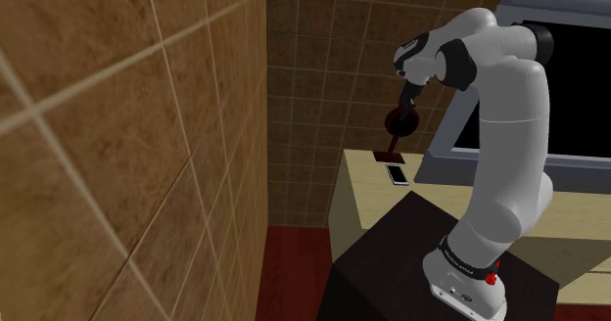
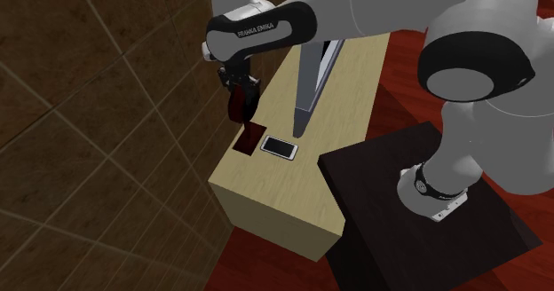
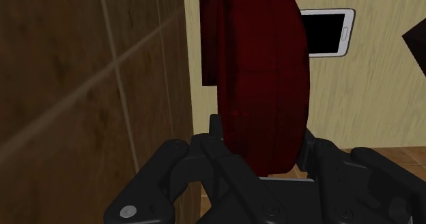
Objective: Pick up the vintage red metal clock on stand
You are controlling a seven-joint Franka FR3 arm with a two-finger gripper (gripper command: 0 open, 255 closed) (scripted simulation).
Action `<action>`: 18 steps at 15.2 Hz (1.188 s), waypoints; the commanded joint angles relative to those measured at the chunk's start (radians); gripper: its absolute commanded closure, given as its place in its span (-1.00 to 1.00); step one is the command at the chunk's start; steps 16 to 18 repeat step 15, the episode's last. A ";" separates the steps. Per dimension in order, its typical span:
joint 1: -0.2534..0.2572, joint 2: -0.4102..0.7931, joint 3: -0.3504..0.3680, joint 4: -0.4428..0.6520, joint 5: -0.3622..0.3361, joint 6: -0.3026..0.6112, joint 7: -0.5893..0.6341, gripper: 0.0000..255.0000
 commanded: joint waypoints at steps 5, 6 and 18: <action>0.010 -0.034 -0.019 0.036 -0.032 -0.059 0.024 1.00; 0.011 -0.039 -0.022 0.043 -0.037 -0.070 0.027 1.00; 0.016 -0.071 -0.038 0.100 -0.068 -0.148 0.052 1.00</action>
